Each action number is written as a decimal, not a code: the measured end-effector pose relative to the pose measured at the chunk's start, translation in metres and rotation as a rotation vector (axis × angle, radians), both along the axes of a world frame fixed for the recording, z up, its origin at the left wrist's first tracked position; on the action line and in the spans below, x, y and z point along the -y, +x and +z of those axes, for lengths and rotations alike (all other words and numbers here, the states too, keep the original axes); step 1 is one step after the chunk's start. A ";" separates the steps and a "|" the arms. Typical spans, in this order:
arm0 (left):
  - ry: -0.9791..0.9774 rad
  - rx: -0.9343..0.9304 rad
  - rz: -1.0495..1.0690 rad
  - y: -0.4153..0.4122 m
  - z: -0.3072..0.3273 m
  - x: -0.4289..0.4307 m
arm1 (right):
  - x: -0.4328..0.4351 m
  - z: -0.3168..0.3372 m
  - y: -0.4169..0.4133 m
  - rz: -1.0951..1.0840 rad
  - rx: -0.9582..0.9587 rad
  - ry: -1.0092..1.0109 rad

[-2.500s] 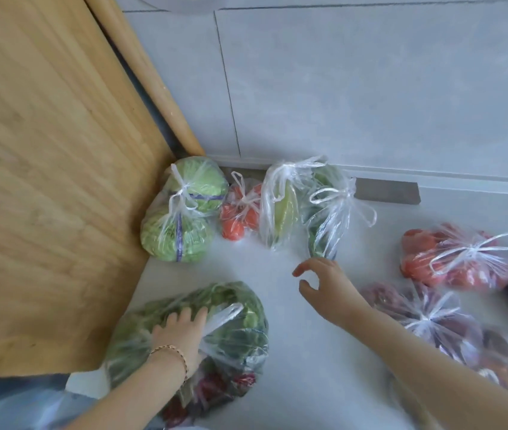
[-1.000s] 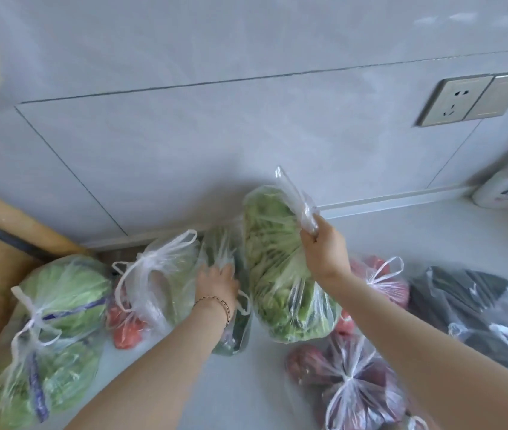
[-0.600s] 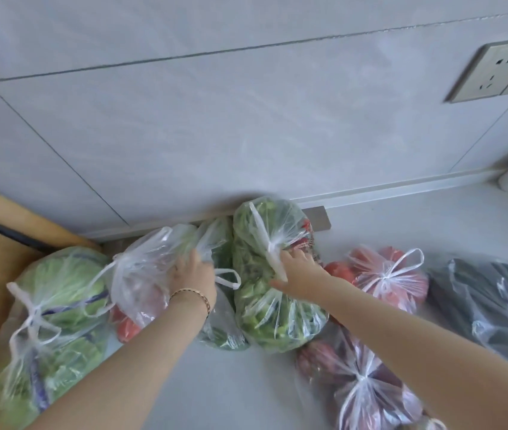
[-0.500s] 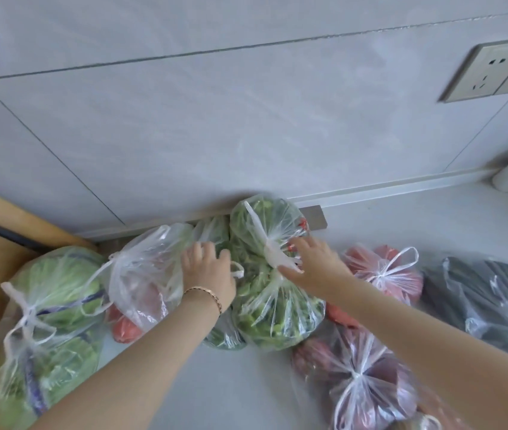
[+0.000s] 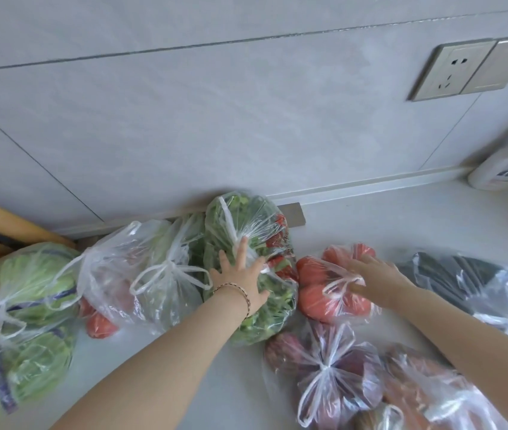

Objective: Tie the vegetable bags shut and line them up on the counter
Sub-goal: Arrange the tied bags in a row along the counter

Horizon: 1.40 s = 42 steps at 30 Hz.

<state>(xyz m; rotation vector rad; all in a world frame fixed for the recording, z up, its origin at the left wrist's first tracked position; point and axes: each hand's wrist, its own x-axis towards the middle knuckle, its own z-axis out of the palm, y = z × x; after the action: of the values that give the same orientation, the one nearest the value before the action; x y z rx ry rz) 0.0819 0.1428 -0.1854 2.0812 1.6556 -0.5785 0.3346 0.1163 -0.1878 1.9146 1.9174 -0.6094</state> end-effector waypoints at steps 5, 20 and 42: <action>-0.007 -0.018 0.008 -0.002 -0.001 0.005 | -0.005 0.003 -0.013 0.051 0.057 0.035; -0.032 -0.007 0.001 -0.007 -0.005 0.005 | -0.046 0.028 -0.038 -0.585 -0.472 0.395; 0.019 0.021 0.021 -0.005 -0.001 0.021 | 0.021 0.028 -0.055 -0.416 -0.329 0.243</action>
<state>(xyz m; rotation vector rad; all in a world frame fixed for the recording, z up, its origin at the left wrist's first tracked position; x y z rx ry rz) 0.0772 0.1218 -0.1868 2.0739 1.6758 -0.5347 0.2793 0.0956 -0.1603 2.5365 1.8535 -0.8915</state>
